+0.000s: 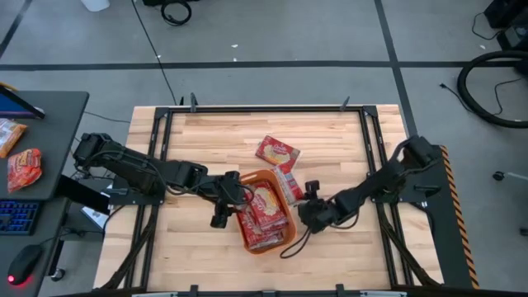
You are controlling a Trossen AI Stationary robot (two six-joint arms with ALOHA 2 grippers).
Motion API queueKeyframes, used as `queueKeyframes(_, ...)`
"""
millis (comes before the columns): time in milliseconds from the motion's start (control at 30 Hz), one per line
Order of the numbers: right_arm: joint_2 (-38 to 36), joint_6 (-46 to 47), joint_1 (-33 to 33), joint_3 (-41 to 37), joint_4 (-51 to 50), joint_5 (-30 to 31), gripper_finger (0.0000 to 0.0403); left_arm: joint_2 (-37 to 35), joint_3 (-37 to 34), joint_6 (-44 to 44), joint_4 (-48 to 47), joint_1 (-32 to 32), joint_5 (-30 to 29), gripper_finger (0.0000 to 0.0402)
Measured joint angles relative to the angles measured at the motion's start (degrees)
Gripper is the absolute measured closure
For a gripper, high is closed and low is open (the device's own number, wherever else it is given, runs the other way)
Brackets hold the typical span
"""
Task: Sort popcorn bags into baskets
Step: Put the red popcorn bag into the orange bin
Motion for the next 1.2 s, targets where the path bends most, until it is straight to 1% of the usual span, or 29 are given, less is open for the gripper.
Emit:
queueKeyframes(100,2.8,-2.0,0.6,1.6,0.4,4.0,0.0207,0.0,0.0,-0.2,-0.1,0.0,0.0,0.0246)
queueKeyframes(200,5.0,-2.8,0.6,2.4,1.0,5.7,0.0198,0.0,0.0,0.0,-0.2,0.0,0.0,0.0246)
queueKeyframes(333,7.0,-3.7,0.7,2.7,1.9,8.0,0.02,0.0,0.0,0.0,-0.2,0.0,0.0,0.0246)
queueKeyframes(433,7.1,-4.1,0.6,2.5,2.0,9.6,0.0211,0.0,0.0,0.1,-0.2,0.0,0.0,0.0246)
queueKeyframes(533,6.8,-5.8,0.0,2.4,1.6,9.8,0.0234,0.0,0.0,0.1,-0.1,0.0,0.0,0.0246)
queueKeyframes(633,7.0,-7.2,-0.8,2.4,1.7,8.3,0.0268,0.0,0.0,0.1,-0.2,0.0,0.0,0.0246)
queueKeyframes(733,7.1,-6.4,-1.6,2.4,1.9,5.9,0.0315,0.0,0.0,0.1,-0.2,0.0,0.0,0.0246)
queueKeyframes(867,6.8,-4.6,-1.8,2.3,1.9,4.9,0.0387,0.0,0.0,0.2,-0.2,0.0,0.0,0.0246)
queueKeyframes(900,6.6,-4.7,-1.7,2.3,1.8,4.9,0.0393,0.0,0.0,0.2,-0.2,0.0,0.0,0.0246)
queueKeyframes(1033,3.9,-4.6,-1.8,2.1,0.2,4.7,0.0388,0.0,0.0,0.2,-0.2,0.0,0.0,0.0246)
queueKeyframes(1200,-3.9,-2.1,-1.7,2.2,-5.8,4.8,0.0396,0.0,0.0,0.2,-0.2,0.0,0.0,0.0246)
